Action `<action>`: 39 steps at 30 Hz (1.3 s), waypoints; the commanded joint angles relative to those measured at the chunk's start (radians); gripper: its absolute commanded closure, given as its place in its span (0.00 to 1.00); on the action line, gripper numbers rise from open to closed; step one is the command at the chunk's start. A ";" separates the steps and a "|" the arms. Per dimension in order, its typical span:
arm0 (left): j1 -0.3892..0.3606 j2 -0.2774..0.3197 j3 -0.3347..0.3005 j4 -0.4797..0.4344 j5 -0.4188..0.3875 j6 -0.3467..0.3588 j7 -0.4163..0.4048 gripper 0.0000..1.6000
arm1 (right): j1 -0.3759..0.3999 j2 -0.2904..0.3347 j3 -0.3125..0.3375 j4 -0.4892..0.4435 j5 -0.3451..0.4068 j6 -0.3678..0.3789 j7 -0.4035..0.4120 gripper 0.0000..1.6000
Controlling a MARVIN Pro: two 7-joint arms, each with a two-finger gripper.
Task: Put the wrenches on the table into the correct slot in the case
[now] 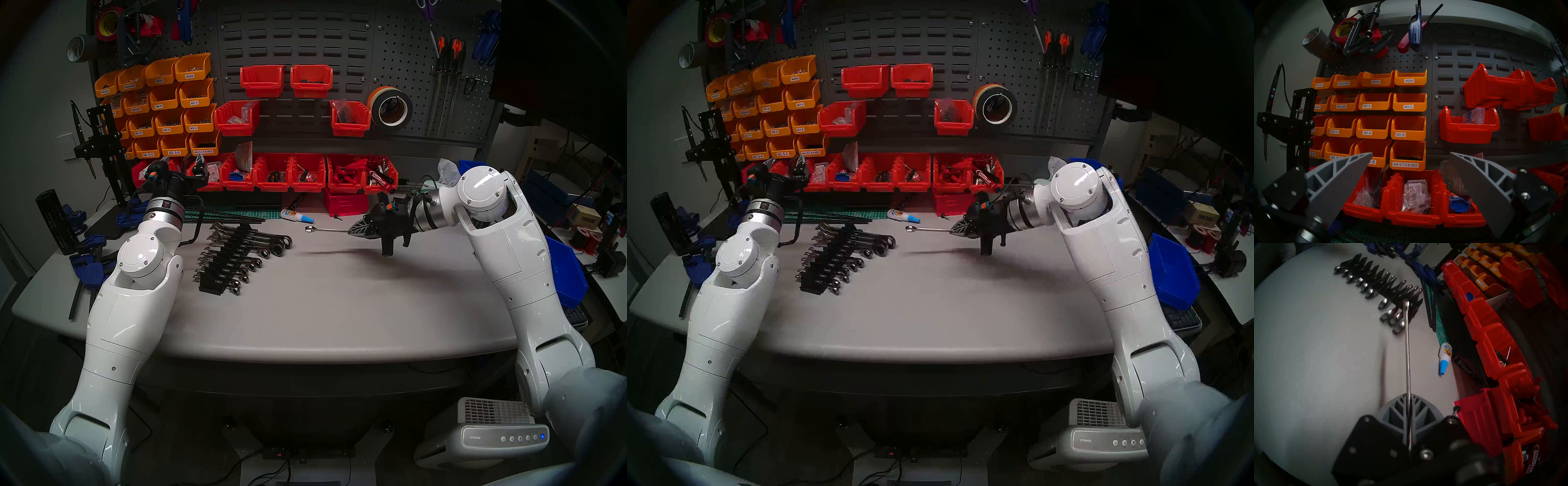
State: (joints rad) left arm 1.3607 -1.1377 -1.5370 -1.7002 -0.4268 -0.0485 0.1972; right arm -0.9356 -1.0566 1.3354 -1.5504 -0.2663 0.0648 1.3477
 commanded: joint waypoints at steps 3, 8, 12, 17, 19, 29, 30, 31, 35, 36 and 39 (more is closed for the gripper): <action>-0.032 0.001 -0.008 -0.028 0.000 -0.012 0.000 0.00 | 0.006 -0.008 0.022 -0.015 0.028 0.027 0.006 1.00; -0.032 0.001 -0.008 -0.028 0.000 -0.012 0.000 0.00 | -0.003 -0.006 0.021 -0.019 0.032 0.030 0.010 1.00; -0.032 0.001 -0.008 -0.028 0.000 -0.012 0.000 0.00 | -0.007 -0.003 0.022 -0.022 0.032 0.030 0.012 1.00; -0.032 0.001 -0.008 -0.028 0.000 -0.012 0.000 0.00 | -0.010 0.000 0.023 -0.024 0.030 0.030 0.012 1.00; -0.032 0.001 -0.008 -0.028 0.000 -0.012 0.000 0.00 | -0.011 0.000 0.024 -0.024 0.030 0.027 0.012 1.00; -0.032 0.001 -0.008 -0.028 0.000 -0.012 0.000 0.00 | -0.020 0.009 0.023 -0.032 0.035 -0.018 0.018 1.00; -0.032 0.001 -0.008 -0.028 0.000 -0.012 0.000 0.00 | -0.021 0.009 0.023 -0.033 0.034 -0.018 0.016 1.00; -0.032 0.001 -0.008 -0.028 0.000 -0.012 0.000 0.00 | -0.023 0.009 0.023 -0.034 0.034 -0.019 0.016 1.00; -0.032 0.001 -0.008 -0.028 0.000 -0.012 0.000 0.00 | -0.029 0.009 0.026 -0.040 0.030 -0.018 0.008 1.00; -0.032 0.001 -0.008 -0.028 0.000 -0.012 0.000 0.00 | -0.031 0.009 0.027 -0.042 0.028 -0.017 0.003 1.00; -0.032 0.001 -0.008 -0.028 0.000 -0.012 0.000 0.00 | -0.036 0.008 0.033 -0.043 0.029 -0.019 -0.006 1.00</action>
State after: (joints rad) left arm 1.3607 -1.1377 -1.5370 -1.7002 -0.4268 -0.0485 0.1972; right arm -0.9858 -1.0464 1.3417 -1.5626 -0.2425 0.0451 1.3655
